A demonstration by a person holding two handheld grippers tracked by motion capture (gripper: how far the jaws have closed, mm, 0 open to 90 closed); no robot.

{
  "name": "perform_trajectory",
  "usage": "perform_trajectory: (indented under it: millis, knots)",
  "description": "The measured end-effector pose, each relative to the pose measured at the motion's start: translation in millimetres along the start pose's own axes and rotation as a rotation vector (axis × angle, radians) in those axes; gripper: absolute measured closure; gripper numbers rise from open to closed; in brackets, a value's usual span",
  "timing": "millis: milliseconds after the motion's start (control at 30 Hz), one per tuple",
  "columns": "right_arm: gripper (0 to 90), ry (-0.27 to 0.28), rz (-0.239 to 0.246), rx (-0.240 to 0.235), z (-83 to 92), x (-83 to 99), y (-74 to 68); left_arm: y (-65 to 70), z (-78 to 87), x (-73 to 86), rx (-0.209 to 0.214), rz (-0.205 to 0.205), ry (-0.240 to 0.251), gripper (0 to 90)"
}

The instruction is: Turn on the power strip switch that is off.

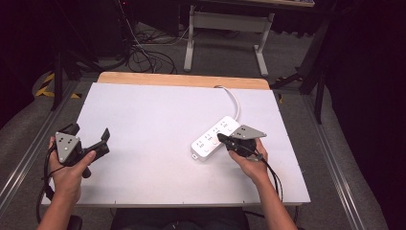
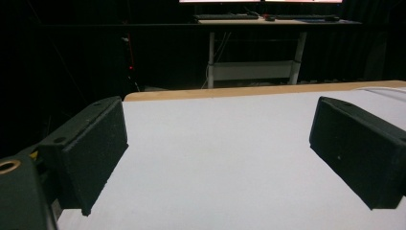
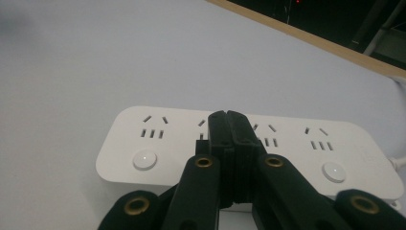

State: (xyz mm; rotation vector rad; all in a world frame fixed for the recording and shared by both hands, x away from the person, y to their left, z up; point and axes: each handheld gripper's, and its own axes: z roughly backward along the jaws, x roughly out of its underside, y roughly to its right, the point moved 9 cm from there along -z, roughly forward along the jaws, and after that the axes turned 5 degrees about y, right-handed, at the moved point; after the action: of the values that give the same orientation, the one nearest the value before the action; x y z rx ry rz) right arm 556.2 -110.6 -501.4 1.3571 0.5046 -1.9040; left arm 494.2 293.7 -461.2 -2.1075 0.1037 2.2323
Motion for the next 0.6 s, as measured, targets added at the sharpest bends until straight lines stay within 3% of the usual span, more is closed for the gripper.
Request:
perform_trajectory:
  millis: [200, 267, 600]
  knots:
    - [90.0, -0.069, -0.016, 0.003, -15.1, 9.5, -2.8, -0.6, 0.2, 0.5, 0.003, 0.003, -0.002, 6.6]
    - [90.0, -0.104, 0.000, 0.002, -19.9, 14.5, -6.0, -0.9, 0.4, 0.7, 0.001, 0.008, -0.003, 6.7]
    - [90.0, -0.120, -0.048, 0.005, -20.4, 15.1, -8.9, -0.1, 0.4, 1.2, 0.004, 0.011, -0.005, 6.7]
